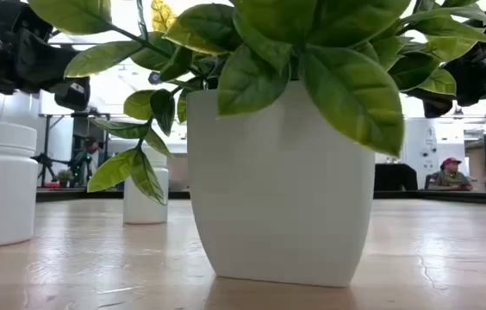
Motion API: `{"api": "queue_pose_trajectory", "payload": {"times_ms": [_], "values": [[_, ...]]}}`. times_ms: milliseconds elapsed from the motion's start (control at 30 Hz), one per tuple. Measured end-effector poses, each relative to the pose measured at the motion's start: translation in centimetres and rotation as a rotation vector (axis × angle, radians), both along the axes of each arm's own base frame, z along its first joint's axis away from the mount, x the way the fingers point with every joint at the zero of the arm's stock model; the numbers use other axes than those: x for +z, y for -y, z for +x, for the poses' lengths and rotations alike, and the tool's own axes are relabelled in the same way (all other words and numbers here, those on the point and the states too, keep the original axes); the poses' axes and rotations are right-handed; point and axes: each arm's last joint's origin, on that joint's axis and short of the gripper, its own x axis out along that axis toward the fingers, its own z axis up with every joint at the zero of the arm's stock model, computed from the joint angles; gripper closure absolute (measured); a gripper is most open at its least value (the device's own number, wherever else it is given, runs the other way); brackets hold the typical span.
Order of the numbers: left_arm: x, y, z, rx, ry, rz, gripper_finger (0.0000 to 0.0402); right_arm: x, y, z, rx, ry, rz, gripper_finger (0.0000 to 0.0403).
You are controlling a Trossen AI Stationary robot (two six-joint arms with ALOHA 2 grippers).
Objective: Pick and place pill bottles into a basket
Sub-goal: Put the white pill bottle into the blue bin
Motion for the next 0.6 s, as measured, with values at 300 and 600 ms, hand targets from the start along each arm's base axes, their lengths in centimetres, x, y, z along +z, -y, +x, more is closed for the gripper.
{"api": "queue_pose_trajectory", "payload": {"times_ms": [300,600], "values": [[0.01,0.0,0.0,0.0,0.001,0.0,0.0393,0.02,0.0,0.0,-0.002,0.005,0.023,0.0394],[0.05,0.0,-0.01,0.0,0.005,0.0,0.0393,0.02,0.01,0.0,-0.003,0.004,0.018,0.0394]]}}
